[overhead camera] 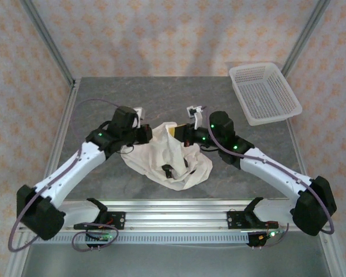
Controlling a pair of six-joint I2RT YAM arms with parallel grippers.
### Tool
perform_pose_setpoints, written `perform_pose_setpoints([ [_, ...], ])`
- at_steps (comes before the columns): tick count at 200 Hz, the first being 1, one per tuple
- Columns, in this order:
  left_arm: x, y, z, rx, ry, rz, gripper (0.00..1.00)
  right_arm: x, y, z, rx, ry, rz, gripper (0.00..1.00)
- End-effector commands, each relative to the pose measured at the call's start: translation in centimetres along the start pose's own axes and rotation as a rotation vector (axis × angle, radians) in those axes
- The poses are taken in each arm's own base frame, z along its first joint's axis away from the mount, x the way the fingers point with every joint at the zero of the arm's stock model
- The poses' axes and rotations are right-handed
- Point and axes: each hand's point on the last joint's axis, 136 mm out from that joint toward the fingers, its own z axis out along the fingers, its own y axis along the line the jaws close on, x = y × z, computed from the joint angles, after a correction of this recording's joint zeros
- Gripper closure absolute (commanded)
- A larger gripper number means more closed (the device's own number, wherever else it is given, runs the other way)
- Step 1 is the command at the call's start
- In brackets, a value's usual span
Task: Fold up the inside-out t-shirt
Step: Turn the T-shirt inside out at the center of the table.
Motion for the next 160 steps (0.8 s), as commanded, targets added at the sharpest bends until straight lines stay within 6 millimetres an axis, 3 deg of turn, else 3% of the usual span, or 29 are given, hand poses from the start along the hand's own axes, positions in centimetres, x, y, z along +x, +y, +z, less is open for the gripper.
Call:
perform_pose_setpoints([
  [1, -3.2, -3.0, -4.2, 0.169, -0.121, -0.072, 1.0, 4.4, -5.3, -0.4, 0.162, 0.028, -0.041, 1.0],
  [11, -4.1, -3.7, -5.6, 0.219, -0.155, -0.091, 1.0, 7.3, -8.6, -0.8, 0.262, 0.056, -0.036, 1.0],
  [21, -4.6, -4.4, -6.6, 0.26, -0.181, -0.094, 1.0, 10.0, -10.2, -1.1, 0.29, 0.09, -0.044, 0.95],
  [32, -4.9, -5.2, -7.4, 0.299, -0.194, -0.083, 1.0, 11.9, -10.9, -1.4, 0.311, 0.104, -0.06, 0.92],
  [47, -4.8, -5.7, -7.4, 0.323, -0.187, -0.065, 1.0, 13.0, -10.4, -1.4, 0.32, 0.145, -0.118, 0.83],
  [65, -4.2, -5.7, -6.9, 0.33, -0.165, -0.035, 1.0, 11.1, -8.5, -1.9, 0.333, 0.141, -0.227, 0.65],
  [88, -3.4, -5.8, -6.7, 0.351, -0.151, -0.002, 1.0, 7.5, -7.3, -2.5, 0.394, 0.103, -0.326, 0.56],
  [105, -2.9, -5.4, -6.9, 0.335, -0.156, 0.008, 1.0, 5.0, -5.3, -2.2, 0.353, 0.063, -0.4, 0.5],
  [135, -2.3, -5.2, -7.0, 0.329, -0.145, 0.017, 1.0, 1.7, -1.3, -0.3, 0.212, 0.012, -0.433, 0.5],
  [160, -2.2, -5.1, -7.3, 0.322, -0.152, 0.046, 1.0, 0.4, -2.0, 1.8, 0.243, 0.01, -0.373, 0.56],
])
